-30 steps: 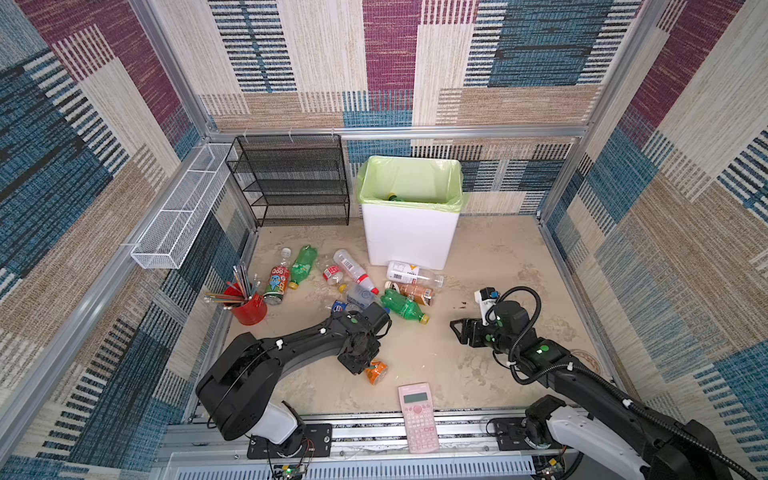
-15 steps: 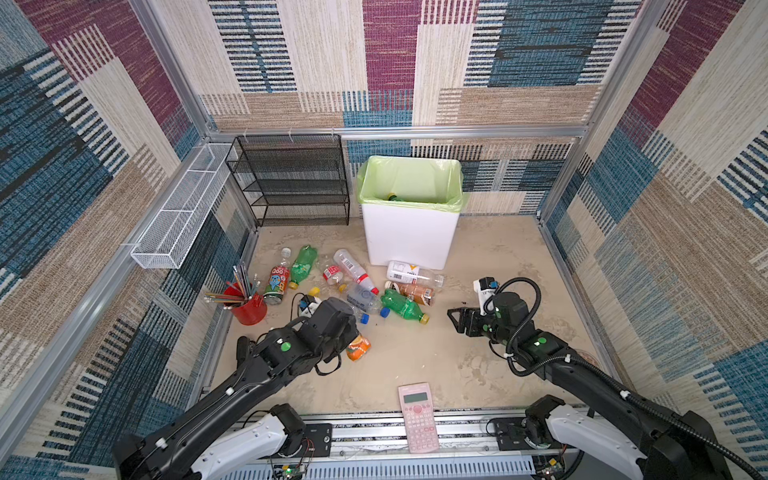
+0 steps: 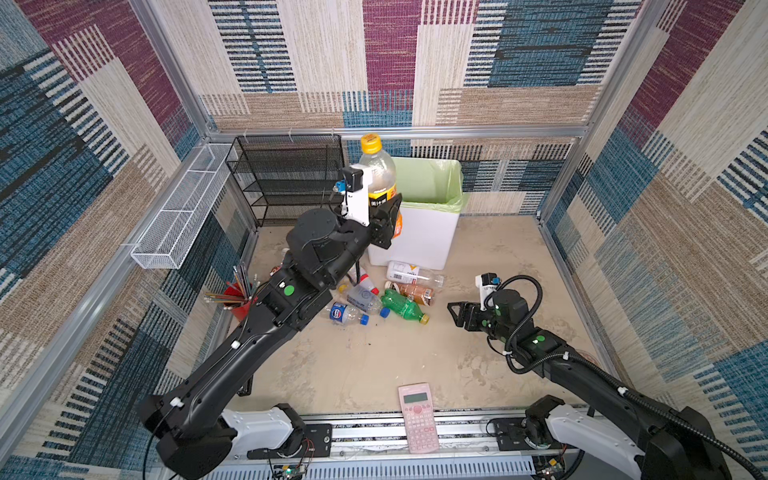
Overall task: Throw the plastic bottles in the bin
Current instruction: Throw the plastic bottle into the trash bin.
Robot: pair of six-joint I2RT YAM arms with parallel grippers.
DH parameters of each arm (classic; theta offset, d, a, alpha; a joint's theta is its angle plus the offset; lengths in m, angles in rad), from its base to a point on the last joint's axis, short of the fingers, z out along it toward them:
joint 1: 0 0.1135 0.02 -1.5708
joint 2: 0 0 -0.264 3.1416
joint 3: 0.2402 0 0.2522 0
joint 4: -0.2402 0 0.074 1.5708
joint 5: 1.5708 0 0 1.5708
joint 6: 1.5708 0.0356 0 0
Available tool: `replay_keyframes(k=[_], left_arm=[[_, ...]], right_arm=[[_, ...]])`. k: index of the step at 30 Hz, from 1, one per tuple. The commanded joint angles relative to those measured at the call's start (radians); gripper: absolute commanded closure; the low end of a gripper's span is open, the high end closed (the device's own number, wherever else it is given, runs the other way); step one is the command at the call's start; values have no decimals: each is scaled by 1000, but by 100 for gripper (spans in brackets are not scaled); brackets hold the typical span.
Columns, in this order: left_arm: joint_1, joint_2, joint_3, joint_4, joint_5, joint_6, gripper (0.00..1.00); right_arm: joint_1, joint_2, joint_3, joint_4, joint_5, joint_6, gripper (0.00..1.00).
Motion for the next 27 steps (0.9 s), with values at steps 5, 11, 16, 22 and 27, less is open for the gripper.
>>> replay_keyframes(k=[5,11,16,22,27], left_arm=[[173,405,432,158,164,77,43],[221,906,1320,-126,123,-18,16],[282,833,1135,55,90,-137,15],[283,665,941,158,176,-142,19],[284,367,454,282,198,-205,24]], right_arm=[[-1,-27,1,19,23,12,24],[-1,-40,7,-7,15,3,24],[-1,-56,-7,-7,5,11,24],[0,-50,-12,-5,-5,11,24],[0,4,6,-1,-53,-14,25]])
